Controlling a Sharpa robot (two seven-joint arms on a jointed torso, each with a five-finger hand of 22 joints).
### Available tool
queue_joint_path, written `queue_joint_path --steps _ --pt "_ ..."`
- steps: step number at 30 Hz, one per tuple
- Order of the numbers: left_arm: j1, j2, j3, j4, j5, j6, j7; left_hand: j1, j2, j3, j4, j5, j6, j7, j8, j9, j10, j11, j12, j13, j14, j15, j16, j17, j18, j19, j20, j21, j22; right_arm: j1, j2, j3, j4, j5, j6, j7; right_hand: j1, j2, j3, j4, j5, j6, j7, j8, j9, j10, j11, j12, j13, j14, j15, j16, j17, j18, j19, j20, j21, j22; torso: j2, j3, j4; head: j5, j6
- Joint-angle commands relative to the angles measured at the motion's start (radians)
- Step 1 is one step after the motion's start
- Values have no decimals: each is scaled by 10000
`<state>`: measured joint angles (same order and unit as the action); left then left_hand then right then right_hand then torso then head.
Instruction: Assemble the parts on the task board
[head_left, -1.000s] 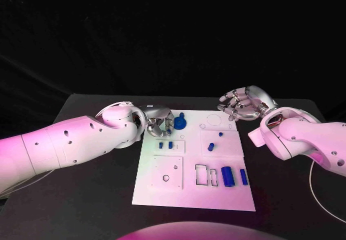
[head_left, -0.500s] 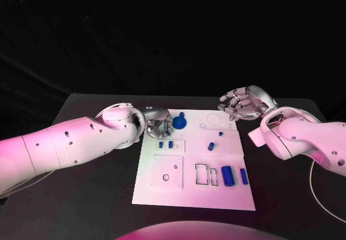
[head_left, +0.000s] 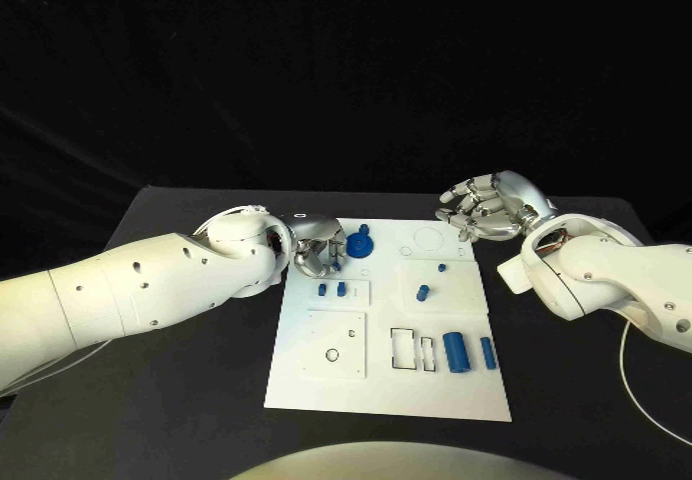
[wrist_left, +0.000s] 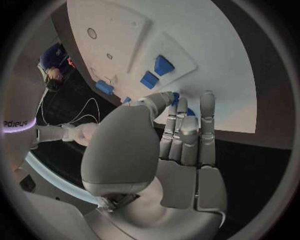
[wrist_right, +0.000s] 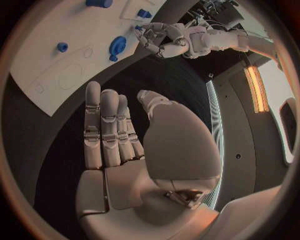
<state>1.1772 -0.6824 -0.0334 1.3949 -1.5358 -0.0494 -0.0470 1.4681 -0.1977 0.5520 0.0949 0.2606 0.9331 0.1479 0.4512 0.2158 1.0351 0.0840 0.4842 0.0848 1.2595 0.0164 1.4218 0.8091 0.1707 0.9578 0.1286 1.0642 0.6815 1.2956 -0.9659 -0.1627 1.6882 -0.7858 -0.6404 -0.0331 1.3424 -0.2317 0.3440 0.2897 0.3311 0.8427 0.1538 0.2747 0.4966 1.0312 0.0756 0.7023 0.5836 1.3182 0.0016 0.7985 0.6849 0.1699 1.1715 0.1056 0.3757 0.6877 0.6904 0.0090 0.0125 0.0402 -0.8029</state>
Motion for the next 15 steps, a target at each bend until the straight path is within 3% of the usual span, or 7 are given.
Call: queue_joint_path --steps 1,15 --pt "-15 73 -27 -17 31 213 11 -78 31 -23 -62 -57 65 -18 -65 14 75 -17 -45 -13 80 -18 16 45 139 -13 -69 58 15 -9 7 1 11 -52 54 94 -57 -81 56 -17 9 37 35 48 10 -26 -16 -53 -8 -32 1 -52 -3 125 51 10 -42 -17 4 1 -4 5 3" --pt "-44 114 -85 -105 73 320 -8 -146 55 -48 -113 -87 259 -66 -43 68 276 -69 -80 32 47 -49 -18 -145 144 -7 -78 63 13 -10 -8 1 9 -52 61 80 -57 -81 56 -17 9 37 35 48 10 -26 -16 -53 -8 -32 1 -52 -3 125 51 10 -42 -17 -4 0 -1 -2 -14"
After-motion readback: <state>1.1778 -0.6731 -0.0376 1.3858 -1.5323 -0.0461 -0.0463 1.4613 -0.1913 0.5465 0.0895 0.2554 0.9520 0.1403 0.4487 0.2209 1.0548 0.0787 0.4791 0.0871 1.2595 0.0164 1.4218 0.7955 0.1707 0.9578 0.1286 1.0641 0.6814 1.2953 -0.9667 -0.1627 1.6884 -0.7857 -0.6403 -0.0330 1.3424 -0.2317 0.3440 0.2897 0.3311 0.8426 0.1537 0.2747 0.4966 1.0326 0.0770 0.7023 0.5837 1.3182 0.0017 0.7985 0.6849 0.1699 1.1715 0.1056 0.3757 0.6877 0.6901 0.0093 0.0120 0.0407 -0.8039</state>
